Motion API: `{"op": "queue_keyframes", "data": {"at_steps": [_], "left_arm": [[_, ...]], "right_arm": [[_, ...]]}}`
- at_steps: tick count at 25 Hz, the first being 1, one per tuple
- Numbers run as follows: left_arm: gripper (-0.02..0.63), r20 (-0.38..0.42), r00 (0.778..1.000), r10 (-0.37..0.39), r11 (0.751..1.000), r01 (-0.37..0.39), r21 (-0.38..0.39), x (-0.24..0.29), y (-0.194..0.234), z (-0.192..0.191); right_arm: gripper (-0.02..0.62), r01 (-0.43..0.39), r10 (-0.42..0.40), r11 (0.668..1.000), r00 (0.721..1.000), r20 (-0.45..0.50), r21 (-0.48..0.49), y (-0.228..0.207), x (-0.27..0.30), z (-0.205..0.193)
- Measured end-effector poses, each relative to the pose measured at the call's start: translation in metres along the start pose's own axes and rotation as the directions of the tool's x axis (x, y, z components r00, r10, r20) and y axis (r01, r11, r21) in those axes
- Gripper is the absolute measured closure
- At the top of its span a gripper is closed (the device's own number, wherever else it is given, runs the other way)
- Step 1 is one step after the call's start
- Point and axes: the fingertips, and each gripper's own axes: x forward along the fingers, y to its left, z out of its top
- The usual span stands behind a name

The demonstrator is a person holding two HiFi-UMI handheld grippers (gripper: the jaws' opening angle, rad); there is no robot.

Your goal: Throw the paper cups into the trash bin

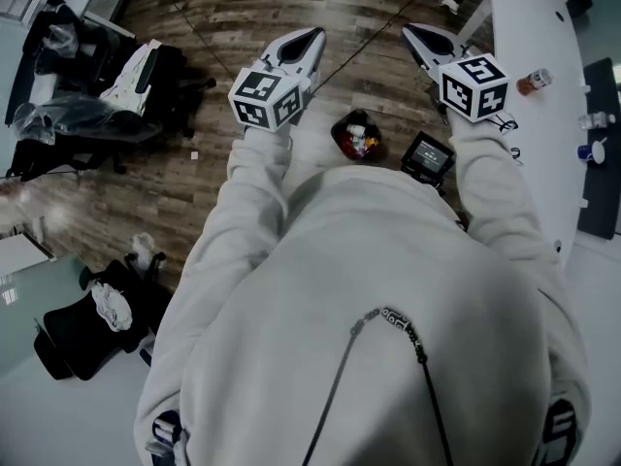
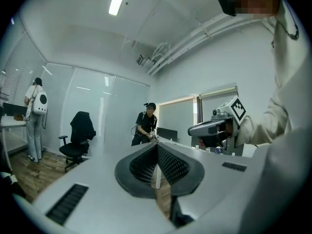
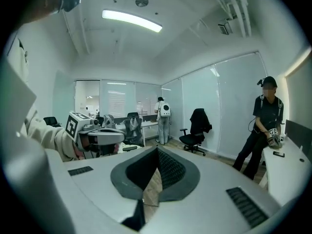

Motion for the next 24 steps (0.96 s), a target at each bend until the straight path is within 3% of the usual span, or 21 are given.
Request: {"op": "queue_keyframes", "data": {"at_steps": [4,24], "left_arm": [[0.603,-0.003,1.000,-0.020,1.000,0.020,0.023,0.007,-0.012,0.003],[0.603,-0.010,1.000,-0.024,0.999,0.025,0.049,-0.005,-0.003,0.002]], "right_arm": [[0.577,-0.006,0.006,1.000,1.000,0.025,-0.002,-0.001,-0.005,0.007],[0.578,-0.031,0.030,0.999,0.999,-0.032,-0.044,0.009,0.009,-0.002]]}}
